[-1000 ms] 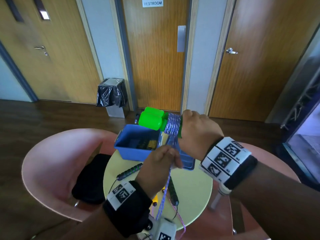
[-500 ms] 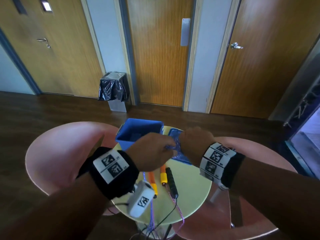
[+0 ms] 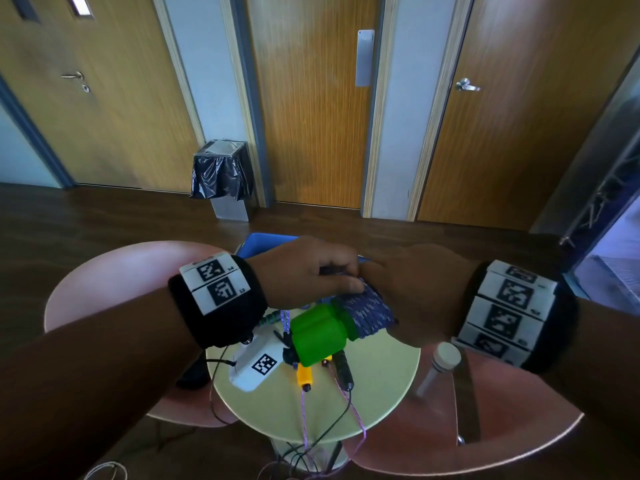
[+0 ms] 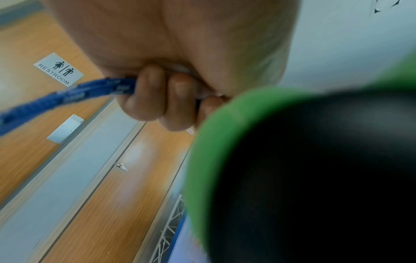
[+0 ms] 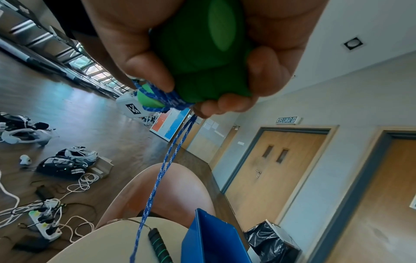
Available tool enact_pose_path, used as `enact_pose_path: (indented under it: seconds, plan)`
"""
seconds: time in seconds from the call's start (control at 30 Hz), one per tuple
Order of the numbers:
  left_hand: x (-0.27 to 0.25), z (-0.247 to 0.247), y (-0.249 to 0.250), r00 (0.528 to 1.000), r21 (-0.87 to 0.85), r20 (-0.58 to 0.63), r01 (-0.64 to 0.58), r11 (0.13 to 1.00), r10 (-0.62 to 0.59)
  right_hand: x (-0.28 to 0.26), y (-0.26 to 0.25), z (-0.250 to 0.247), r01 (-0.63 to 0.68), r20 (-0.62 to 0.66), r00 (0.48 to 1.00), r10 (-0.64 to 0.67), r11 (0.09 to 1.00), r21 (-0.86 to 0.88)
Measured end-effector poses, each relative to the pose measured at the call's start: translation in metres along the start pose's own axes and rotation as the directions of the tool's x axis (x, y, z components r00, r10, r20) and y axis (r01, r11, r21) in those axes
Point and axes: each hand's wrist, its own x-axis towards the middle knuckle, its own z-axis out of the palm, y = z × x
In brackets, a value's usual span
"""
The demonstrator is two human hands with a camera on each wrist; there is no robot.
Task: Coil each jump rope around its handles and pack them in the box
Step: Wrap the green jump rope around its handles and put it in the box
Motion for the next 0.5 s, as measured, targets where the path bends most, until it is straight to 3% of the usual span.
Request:
enact_pose_path:
  seconds: [0.23, 0.5]
  plan:
    - [0.005, 0.0, 0.006, 0.997, -0.146, -0.07, -0.025, 0.989, 0.015, -0.011, 0.01, 0.001, 0.054, -0.206, 0.978, -0.036, 0.995, 0.085]
    - [0.003, 0.003, 0.005, 0.995, -0.418, -0.099, -0.015, 0.908, -0.029, -0.03, 0.006, -0.016, 0.103, -0.324, 0.945, -0.051, 0.984, 0.145]
